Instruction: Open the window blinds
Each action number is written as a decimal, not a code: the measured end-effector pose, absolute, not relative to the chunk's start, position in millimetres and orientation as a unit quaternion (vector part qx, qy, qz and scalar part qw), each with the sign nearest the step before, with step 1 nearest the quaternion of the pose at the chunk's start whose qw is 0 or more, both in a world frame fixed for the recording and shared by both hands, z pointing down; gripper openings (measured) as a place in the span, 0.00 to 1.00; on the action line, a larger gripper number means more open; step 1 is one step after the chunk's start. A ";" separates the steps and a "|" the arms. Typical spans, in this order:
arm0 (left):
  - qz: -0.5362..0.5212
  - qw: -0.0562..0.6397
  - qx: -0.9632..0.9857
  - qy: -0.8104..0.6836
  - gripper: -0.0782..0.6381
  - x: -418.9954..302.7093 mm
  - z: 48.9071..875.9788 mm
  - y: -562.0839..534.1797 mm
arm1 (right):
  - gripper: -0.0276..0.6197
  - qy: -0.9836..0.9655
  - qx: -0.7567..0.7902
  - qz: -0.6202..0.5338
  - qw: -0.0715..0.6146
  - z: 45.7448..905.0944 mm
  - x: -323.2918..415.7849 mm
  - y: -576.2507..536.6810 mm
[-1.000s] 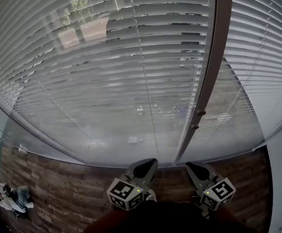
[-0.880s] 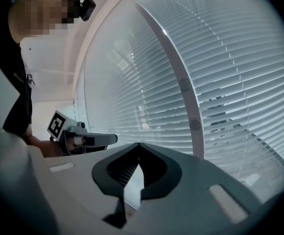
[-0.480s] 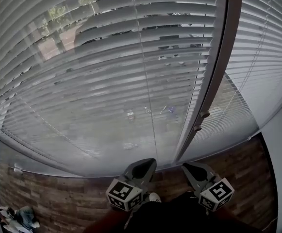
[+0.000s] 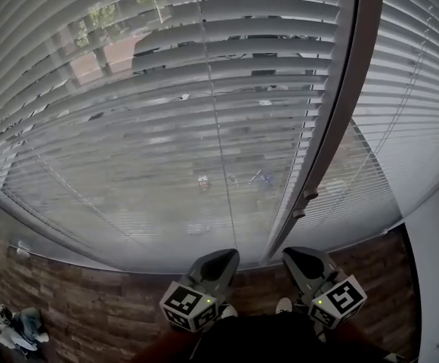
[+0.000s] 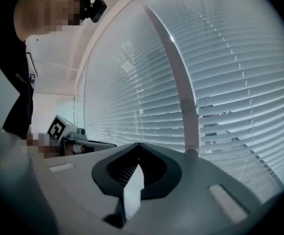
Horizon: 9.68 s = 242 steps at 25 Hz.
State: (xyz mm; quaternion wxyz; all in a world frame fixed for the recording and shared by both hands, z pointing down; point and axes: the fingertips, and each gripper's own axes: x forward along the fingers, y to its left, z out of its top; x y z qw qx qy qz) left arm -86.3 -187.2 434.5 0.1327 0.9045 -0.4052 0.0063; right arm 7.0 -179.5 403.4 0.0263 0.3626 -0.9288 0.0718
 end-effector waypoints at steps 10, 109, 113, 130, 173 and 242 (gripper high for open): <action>-0.005 0.126 0.892 -0.433 0.11 -79.3 429.5 -195.5 | 0.09 -0.900 0.429 -0.057 0.047 350.3 49.7 -220.5; 0.016 0.135 0.900 -0.414 0.11 -81.8 440.2 -187.8 | 0.33 -0.841 0.533 -0.078 0.051 337.5 60.7 -272.8; 0.017 0.134 0.900 -0.414 0.11 -82.4 439.9 -187.5 | 0.33 -0.845 0.529 -0.056 0.051 342.6 58.9 -273.9; 0.017 0.134 0.898 -0.418 0.11 -84.5 439.8 -188.1 | 0.28 -0.844 0.529 -0.059 0.064 348.4 59.7 -277.6; 0.011 0.150 0.898 -0.414 0.11 -85.6 444.2 -187.5 | 0.38 -0.836 0.530 -0.120 0.079 339.6 56.5 -268.1; 0.008 0.149 0.900 -0.409 0.11 -81.5 446.2 -191.8 | 0.28 -0.756 0.526 -0.282 0.270 352.0 55.0 -276.9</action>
